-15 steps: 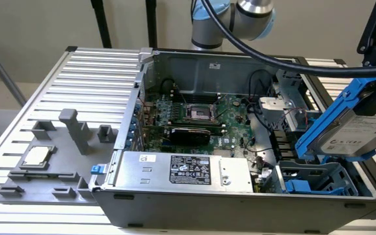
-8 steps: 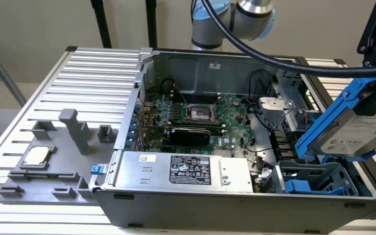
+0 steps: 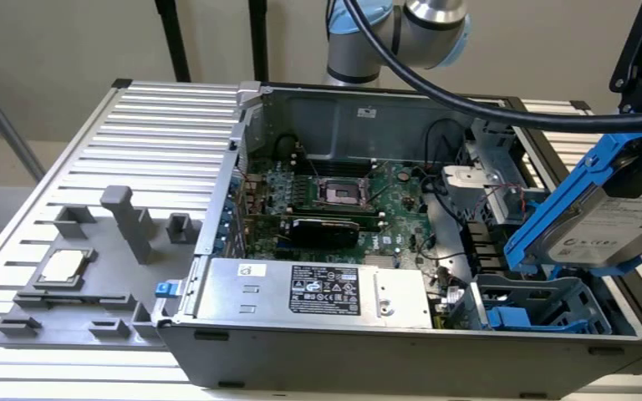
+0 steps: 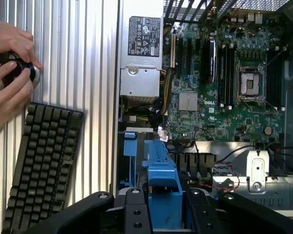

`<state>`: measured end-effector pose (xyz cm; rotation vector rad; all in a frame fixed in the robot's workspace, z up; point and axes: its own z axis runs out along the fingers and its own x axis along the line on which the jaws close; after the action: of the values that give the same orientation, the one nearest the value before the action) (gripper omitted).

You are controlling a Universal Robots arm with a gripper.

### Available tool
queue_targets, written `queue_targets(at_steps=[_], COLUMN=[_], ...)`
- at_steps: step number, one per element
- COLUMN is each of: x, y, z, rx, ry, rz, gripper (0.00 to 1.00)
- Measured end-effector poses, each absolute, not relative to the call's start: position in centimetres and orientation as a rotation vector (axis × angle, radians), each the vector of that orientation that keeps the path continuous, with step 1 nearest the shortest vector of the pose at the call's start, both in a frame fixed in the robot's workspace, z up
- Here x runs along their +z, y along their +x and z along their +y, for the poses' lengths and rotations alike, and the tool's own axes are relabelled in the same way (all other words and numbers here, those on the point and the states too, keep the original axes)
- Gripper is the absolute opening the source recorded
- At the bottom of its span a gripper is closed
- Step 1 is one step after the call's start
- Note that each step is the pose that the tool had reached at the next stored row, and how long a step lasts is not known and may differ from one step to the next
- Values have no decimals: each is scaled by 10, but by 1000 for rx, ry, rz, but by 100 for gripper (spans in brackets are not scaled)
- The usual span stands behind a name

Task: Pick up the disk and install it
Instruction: 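Insert the disk into the insertion slot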

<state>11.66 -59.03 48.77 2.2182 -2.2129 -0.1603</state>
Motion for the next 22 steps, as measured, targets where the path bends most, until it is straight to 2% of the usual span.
queue_targets(at_steps=[9,22], x=[477,454], y=[114,110], z=[-588,-582], rx=[-110,-93], ry=[2196,2191], rz=[-2194,-2190], gripper=[33,33])
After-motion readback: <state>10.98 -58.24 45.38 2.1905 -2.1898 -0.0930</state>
